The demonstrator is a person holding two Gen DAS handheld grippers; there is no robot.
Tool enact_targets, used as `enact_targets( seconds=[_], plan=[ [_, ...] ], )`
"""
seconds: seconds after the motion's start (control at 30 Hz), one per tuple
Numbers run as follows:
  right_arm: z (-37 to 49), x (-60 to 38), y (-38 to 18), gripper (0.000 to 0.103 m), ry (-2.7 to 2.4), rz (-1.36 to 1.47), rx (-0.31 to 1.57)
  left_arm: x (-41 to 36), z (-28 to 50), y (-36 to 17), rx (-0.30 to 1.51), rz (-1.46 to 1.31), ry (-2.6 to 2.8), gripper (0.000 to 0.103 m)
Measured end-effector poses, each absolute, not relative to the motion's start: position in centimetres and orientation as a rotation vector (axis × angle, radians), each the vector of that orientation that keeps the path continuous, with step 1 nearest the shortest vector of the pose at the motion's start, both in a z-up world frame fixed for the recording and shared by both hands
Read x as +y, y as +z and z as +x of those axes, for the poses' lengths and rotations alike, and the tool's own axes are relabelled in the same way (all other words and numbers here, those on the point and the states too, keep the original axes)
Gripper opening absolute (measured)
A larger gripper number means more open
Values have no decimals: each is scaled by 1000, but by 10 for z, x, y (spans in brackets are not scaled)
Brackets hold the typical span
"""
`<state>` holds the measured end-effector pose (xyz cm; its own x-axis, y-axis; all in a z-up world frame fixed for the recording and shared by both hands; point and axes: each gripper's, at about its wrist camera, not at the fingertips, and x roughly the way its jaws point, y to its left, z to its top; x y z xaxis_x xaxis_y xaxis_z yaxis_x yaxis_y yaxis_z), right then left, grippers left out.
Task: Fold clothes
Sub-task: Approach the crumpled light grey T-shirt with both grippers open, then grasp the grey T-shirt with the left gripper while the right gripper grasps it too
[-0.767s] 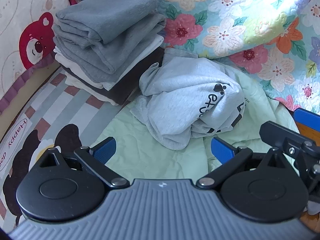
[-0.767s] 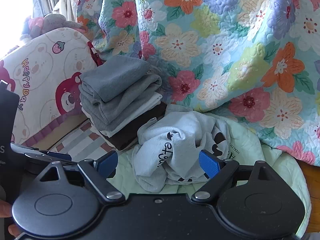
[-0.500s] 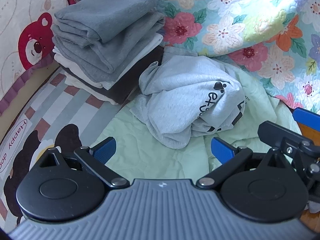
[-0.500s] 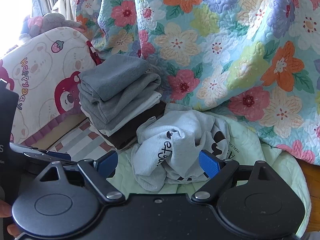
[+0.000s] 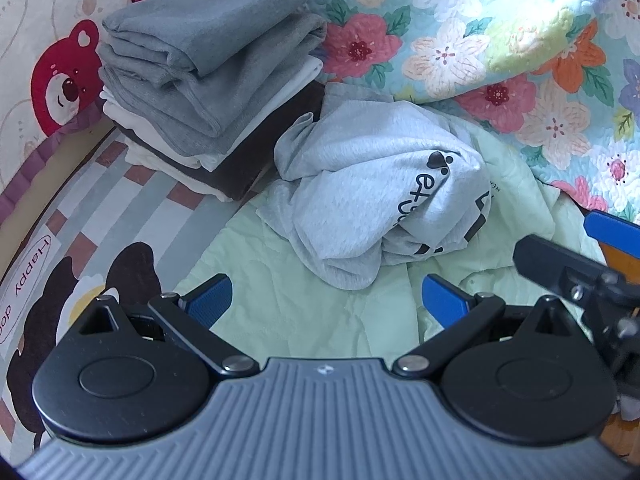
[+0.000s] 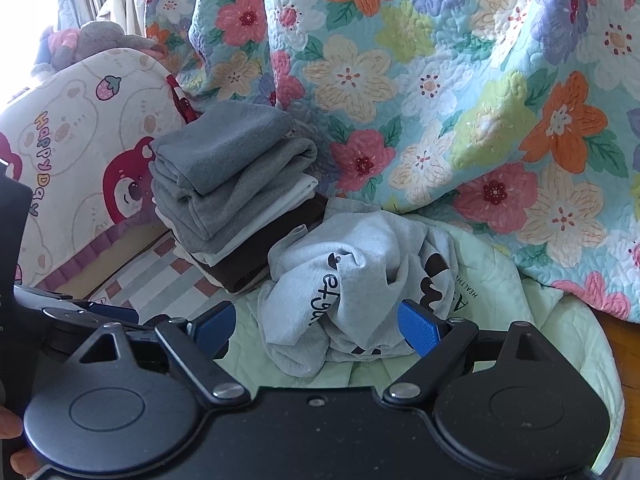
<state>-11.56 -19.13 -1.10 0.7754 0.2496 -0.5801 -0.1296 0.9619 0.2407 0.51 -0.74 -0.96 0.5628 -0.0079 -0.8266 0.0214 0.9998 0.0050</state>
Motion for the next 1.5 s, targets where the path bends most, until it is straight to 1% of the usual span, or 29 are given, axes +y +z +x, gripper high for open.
enact_targets(
  seconds=[0.13,0.4,0.6,1.4,1.5],
  plan=[
    [-115,-198,-11,91,229,262,649,-10,5,-10,976,25,-24,103],
    [-114,-199,-11,91,232,286,642,-11,5,-10,983,30,-31,103],
    [-111,-213,-13,91,260,402,640,-10,5,-11,983,31,-28,103],
    [-110,-208,-19,91,237,339,676,1,12,-23,1001,-9,-28,103],
    [-104,-210,-32,91,243,332,650,9,16,-33,941,-55,-3,103]
  ],
)
